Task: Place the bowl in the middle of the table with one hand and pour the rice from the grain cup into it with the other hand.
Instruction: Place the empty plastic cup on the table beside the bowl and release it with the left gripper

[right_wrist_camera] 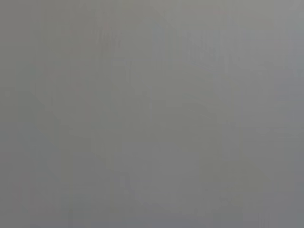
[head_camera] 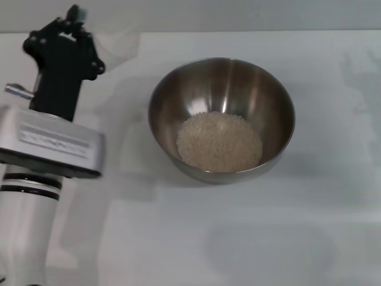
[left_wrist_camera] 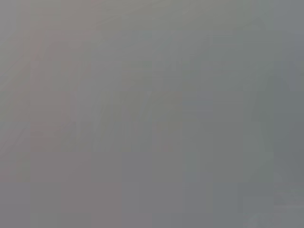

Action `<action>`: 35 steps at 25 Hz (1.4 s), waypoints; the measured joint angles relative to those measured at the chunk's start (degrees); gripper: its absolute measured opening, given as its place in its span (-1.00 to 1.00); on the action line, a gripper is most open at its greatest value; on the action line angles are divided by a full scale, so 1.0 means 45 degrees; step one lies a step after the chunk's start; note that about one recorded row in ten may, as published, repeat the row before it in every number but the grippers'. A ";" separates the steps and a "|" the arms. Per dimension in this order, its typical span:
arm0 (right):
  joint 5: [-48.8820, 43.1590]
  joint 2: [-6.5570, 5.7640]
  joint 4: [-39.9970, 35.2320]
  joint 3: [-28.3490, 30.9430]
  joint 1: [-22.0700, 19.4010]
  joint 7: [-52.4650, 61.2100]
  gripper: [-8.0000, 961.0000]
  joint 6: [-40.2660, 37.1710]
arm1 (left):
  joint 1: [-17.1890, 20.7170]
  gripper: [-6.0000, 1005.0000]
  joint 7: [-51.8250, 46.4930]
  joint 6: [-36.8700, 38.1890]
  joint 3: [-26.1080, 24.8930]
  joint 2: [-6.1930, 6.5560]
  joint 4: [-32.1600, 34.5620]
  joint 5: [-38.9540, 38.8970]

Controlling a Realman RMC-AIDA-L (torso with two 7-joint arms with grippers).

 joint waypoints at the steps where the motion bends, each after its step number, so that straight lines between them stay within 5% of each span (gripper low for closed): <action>1: -0.0005 -0.0005 -0.0003 0.0002 -0.0014 0.0017 0.08 0.0000 | 0.0001 -0.78 -0.0799 -0.0203 -0.0102 0.0003 0.0049 -0.0366; 7: -0.0036 -0.0011 0.0000 -0.0022 -0.0064 0.0036 0.08 0.0000 | -0.0146 -0.77 -0.4477 -0.2110 -0.0965 0.0014 0.0721 -0.1588; 13: -0.0045 -0.0012 0.0000 -0.0044 -0.0061 0.0041 0.08 -0.0001 | -0.0256 -0.76 -0.5385 -0.2682 -0.1213 0.0019 0.1039 -0.1608; 15: -0.0048 -0.0012 0.0000 -0.0054 -0.0061 0.0043 0.08 -0.0001 | -0.0938 -0.76 -0.8560 -0.3734 -0.1393 0.0011 0.2815 -0.1561; 35: -0.0057 0.0065 -0.0016 -0.0018 0.0056 0.0049 0.08 0.0012 | -0.1408 -0.74 -1.0890 -0.4602 -0.1349 0.0019 0.4225 -0.1414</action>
